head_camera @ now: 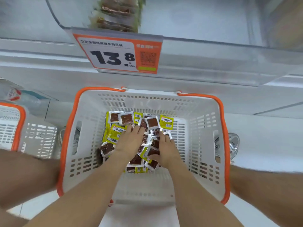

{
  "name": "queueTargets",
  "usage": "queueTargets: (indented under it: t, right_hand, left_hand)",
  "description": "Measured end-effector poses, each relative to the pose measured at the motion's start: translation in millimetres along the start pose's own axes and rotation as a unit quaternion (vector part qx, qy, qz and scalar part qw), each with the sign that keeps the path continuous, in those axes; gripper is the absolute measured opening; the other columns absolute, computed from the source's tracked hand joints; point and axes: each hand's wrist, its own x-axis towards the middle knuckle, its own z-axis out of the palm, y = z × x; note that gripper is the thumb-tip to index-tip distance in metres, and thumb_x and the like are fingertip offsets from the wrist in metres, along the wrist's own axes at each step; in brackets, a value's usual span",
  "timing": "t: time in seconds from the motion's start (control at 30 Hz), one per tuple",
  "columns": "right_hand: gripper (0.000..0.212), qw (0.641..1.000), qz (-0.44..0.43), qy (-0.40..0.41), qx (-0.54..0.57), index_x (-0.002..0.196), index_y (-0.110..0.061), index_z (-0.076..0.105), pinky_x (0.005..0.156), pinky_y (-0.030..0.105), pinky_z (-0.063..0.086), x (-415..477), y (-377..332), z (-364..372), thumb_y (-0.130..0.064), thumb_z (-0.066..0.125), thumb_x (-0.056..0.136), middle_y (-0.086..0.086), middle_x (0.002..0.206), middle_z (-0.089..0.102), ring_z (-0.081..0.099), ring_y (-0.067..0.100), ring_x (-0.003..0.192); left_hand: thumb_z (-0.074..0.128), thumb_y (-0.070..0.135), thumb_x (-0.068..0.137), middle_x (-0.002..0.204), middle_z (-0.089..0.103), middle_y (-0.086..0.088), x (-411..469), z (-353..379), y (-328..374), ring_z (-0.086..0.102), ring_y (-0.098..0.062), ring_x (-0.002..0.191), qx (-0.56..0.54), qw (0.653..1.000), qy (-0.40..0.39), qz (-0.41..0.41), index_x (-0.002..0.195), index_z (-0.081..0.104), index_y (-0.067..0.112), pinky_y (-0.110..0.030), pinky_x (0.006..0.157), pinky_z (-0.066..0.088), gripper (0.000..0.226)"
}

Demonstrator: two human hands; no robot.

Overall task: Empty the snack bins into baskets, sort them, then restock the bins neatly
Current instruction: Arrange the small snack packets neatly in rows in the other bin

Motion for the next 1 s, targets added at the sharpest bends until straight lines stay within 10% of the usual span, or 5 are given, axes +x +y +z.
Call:
queueTargets:
  t: [0.33,0.57,0.73,0.87,1.0]
  right_hand:
    - [0.053,0.985,0.075,0.130,0.087,0.116,-0.023,0.054,0.090,0.041,0.042,-5,7,0,-0.051,0.082,0.080,-0.003,0.112,0.057,0.046,0.024,0.111]
    - [0.044,0.878,0.093,0.109,0.457,0.108,-0.024,0.070,0.091,0.043,0.058,-6,-1,-43,-0.055,0.085,0.080,-0.003,0.104,0.076,0.072,0.019,0.098]
    - [0.041,0.746,0.059,0.066,0.660,0.127,-0.015,0.068,0.074,0.048,0.065,-23,-23,-83,-0.034,0.080,0.092,0.011,0.119,0.075,0.074,0.029,0.108]
    - [0.028,0.820,-0.027,0.148,0.553,0.112,-0.011,0.071,0.081,0.049,0.064,-41,-43,-112,-0.025,0.082,0.090,0.004,0.101,0.079,0.077,0.024,0.097]
    - [0.033,0.922,-0.142,0.189,0.307,0.097,-0.026,0.066,0.078,0.017,0.051,-64,-69,-146,-0.027,0.091,0.075,-0.011,0.092,0.074,0.069,0.003,0.086]
  left_hand:
    - [0.083,0.041,0.084,0.138,0.038,-0.004,-6,-6,8,0.038,-0.028,0.129,-0.018,0.999,-0.031,0.022,0.127,0.054,0.015,-0.040,0.102,0.044,0.058]
    - [0.079,0.019,0.090,0.103,0.073,0.002,-12,-20,0,0.068,-0.024,0.095,-0.283,0.957,-0.017,-0.058,0.106,0.049,0.035,-0.041,0.080,0.057,0.038]
    - [0.079,0.022,0.093,0.140,0.059,-0.005,-21,-48,-7,0.076,-0.018,0.084,-0.538,0.826,-0.009,-0.167,0.142,0.056,0.018,-0.033,0.067,0.059,0.055]
    - [0.056,-0.004,0.098,0.128,0.065,-0.019,-37,-95,-8,0.077,-0.028,0.084,-0.713,0.664,-0.101,-0.202,0.125,0.063,0.011,-0.046,0.082,0.065,0.031]
    - [0.041,0.007,0.104,0.123,0.066,-0.029,-59,-147,-12,0.075,-0.046,0.097,-0.834,0.501,-0.128,-0.193,0.140,0.053,-0.006,-0.049,0.078,0.064,0.039]
